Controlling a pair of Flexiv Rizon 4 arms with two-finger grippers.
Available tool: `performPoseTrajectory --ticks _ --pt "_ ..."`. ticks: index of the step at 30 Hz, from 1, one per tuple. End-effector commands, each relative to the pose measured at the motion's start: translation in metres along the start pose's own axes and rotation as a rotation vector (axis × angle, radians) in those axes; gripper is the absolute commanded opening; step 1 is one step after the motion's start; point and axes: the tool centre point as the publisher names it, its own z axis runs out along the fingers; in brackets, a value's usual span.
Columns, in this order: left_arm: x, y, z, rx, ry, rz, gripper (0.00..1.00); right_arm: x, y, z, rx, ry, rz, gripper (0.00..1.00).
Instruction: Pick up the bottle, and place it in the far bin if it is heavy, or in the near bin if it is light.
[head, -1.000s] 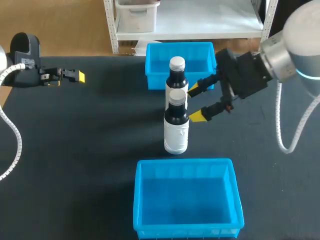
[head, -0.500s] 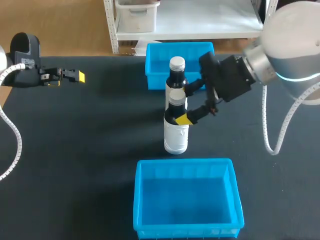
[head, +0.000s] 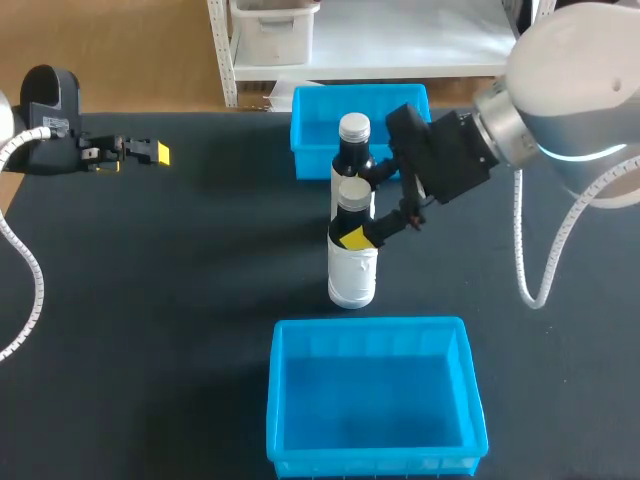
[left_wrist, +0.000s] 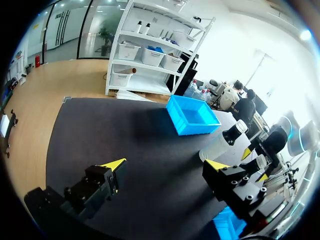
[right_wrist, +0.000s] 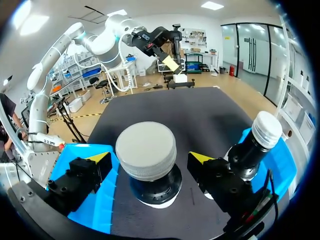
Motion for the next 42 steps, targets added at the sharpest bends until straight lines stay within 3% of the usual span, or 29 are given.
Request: performPoseTrajectory --ticks 1,4,12,21,24,27,30,38,42 --pt "0.000 0.000 0.000 0.000 0.000 0.000 1.00 0.000 -0.003 0.003 -0.006 0.001 0.001 1.00" --pt "0.000 0.000 0.000 0.000 0.000 0.000 1.00 0.000 -0.003 0.004 -0.008 0.002 0.001 1.00" --pt "0.000 0.000 0.000 0.000 0.000 0.000 1.00 0.000 -0.002 0.005 -0.008 0.003 -0.001 0.88" --pt "0.000 0.000 0.000 0.000 0.000 0.000 1.00 0.003 -0.002 0.000 0.001 0.008 0.005 0.94" --pt "0.000 0.000 0.000 0.000 0.000 0.000 1.00 0.003 -0.003 -0.001 0.005 0.006 0.007 0.83" --pt "0.000 0.000 0.000 0.000 0.000 0.000 1.00 0.002 -0.003 -0.002 0.006 0.003 0.004 0.52" --pt "0.000 0.000 0.000 0.000 0.000 0.000 1.00 0.001 -0.002 -0.001 0.003 0.002 -0.003 0.47" --pt "0.000 0.000 0.000 0.000 0.000 0.000 1.00 -0.002 0.005 -0.008 -0.003 -0.007 -0.009 0.22" --pt "0.000 0.000 0.000 0.000 0.000 0.000 1.00 -0.003 0.008 -0.022 0.008 -0.016 -0.005 0.18"
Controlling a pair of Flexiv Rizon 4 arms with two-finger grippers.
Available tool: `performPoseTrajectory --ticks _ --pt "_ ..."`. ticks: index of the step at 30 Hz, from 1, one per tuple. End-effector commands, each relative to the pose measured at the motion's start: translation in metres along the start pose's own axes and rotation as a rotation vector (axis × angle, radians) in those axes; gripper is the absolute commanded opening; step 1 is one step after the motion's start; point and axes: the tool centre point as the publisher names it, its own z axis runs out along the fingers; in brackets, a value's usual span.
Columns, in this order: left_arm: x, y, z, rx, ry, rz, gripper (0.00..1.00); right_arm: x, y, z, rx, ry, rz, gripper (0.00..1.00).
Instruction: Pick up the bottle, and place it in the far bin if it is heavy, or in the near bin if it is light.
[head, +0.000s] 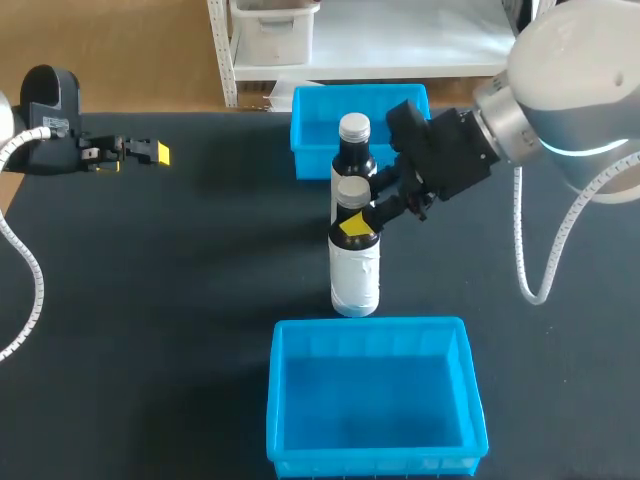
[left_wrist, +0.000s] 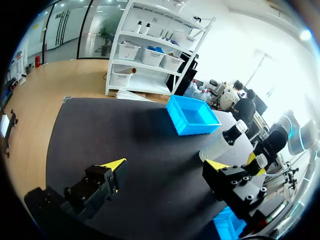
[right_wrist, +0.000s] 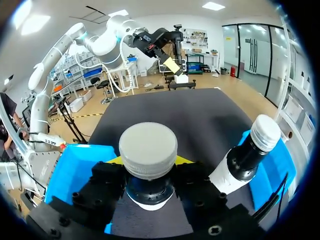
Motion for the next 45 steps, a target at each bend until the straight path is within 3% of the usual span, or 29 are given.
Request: performPoseTrajectory --ticks 1,17,25,32,37,45 --pt "0.000 0.000 0.000 0.000 0.000 0.000 1.00 0.000 0.008 -0.020 0.017 -0.010 0.003 0.18" --pt "0.000 0.000 0.000 0.000 0.000 0.000 1.00 0.018 -0.002 -0.114 0.171 0.014 0.086 0.13" --pt "0.000 0.000 0.000 0.000 0.000 0.000 1.00 0.013 0.003 -0.152 0.211 0.008 0.099 0.12" --pt "0.000 0.000 0.000 0.000 0.000 0.000 1.00 0.003 0.025 -0.170 0.179 0.004 0.078 0.04" --pt "0.000 0.000 0.000 0.000 0.000 0.000 1.00 -0.008 0.045 -0.175 0.141 0.001 0.051 0.03" --pt "0.000 0.000 0.000 0.000 0.000 0.000 1.00 -0.033 0.081 -0.158 0.048 -0.007 0.001 0.01"
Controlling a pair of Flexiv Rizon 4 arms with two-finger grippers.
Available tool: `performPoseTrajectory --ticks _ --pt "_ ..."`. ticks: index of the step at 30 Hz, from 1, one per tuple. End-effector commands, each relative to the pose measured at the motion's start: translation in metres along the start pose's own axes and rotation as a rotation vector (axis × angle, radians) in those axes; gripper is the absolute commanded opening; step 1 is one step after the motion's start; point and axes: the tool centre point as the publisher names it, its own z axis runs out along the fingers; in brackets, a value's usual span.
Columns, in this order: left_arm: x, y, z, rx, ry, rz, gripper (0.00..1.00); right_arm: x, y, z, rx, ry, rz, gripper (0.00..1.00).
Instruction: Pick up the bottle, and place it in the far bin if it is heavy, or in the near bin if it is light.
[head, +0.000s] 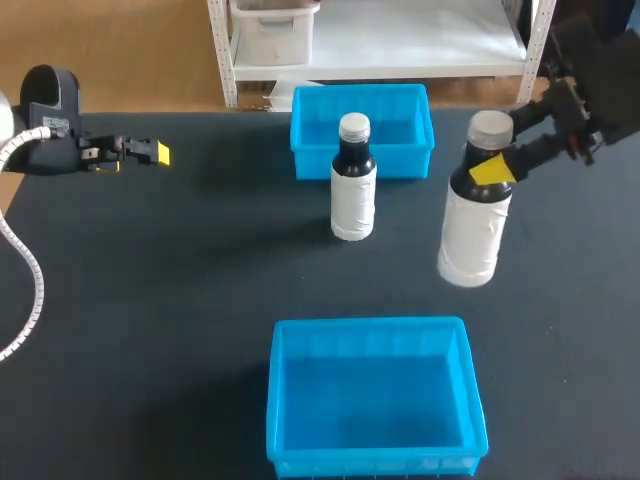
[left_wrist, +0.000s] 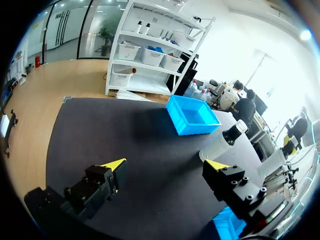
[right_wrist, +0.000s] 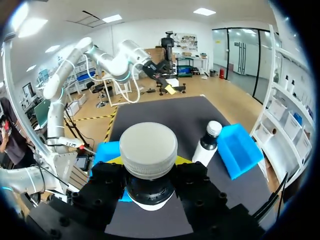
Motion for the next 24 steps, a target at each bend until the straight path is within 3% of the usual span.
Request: performPoseTrajectory --ticks 1,14,24 --pt "0.000 0.000 0.000 0.000 0.000 0.000 1.00 -0.011 0.016 0.011 -0.032 0.002 -0.017 0.01" --pt "0.000 0.000 0.000 0.000 0.000 0.000 1.00 -0.039 0.081 0.086 -0.243 -0.007 -0.143 0.00" --pt "0.000 0.000 0.000 0.000 0.000 0.000 1.00 -0.035 0.110 0.135 -0.404 -0.008 -0.230 0.00"
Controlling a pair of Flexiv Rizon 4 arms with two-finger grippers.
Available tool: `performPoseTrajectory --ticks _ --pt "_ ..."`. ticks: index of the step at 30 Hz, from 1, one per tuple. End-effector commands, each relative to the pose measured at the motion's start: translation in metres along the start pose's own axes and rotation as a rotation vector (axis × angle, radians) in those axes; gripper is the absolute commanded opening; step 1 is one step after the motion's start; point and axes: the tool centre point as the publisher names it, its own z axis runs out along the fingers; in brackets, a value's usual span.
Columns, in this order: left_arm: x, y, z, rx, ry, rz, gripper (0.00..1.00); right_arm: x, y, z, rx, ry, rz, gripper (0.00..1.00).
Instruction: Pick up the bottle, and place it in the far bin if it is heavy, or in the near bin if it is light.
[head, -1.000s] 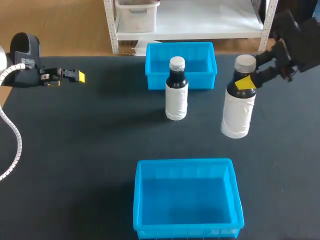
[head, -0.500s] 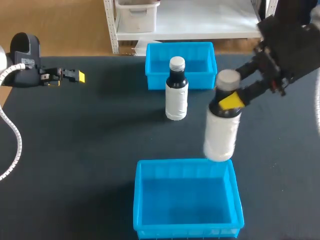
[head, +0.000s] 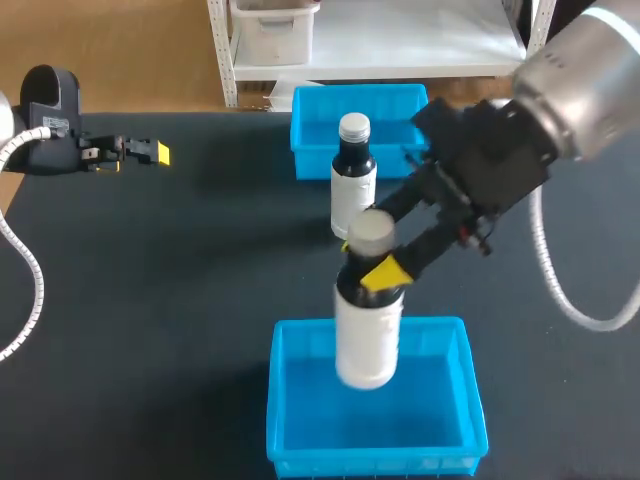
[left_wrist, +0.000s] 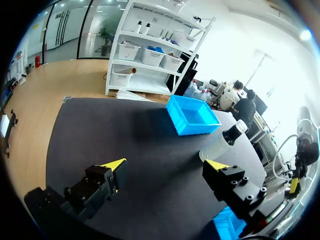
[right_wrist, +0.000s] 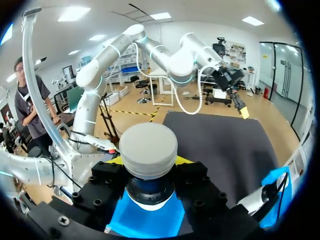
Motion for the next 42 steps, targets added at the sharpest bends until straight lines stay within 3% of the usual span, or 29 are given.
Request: performPoseTrajectory --ticks 1,16,32,37,42 --pt "0.000 0.000 0.000 0.000 0.000 0.000 1.00 0.005 -0.012 0.024 -0.071 0.000 -0.021 0.00" --pt "0.000 0.000 0.000 0.000 0.000 0.000 1.00 0.028 -0.016 0.060 -0.195 0.009 -0.073 0.00" --pt "0.000 0.000 0.000 0.000 0.000 0.000 1.00 0.049 -0.026 0.071 -0.218 0.003 -0.147 0.00" --pt "0.000 0.000 0.000 0.000 0.000 0.000 1.00 0.056 -0.029 0.073 -0.230 0.006 -0.143 0.08" --pt "0.000 0.000 0.000 0.000 0.000 0.000 1.00 0.060 -0.029 0.076 -0.243 0.016 -0.146 0.27"
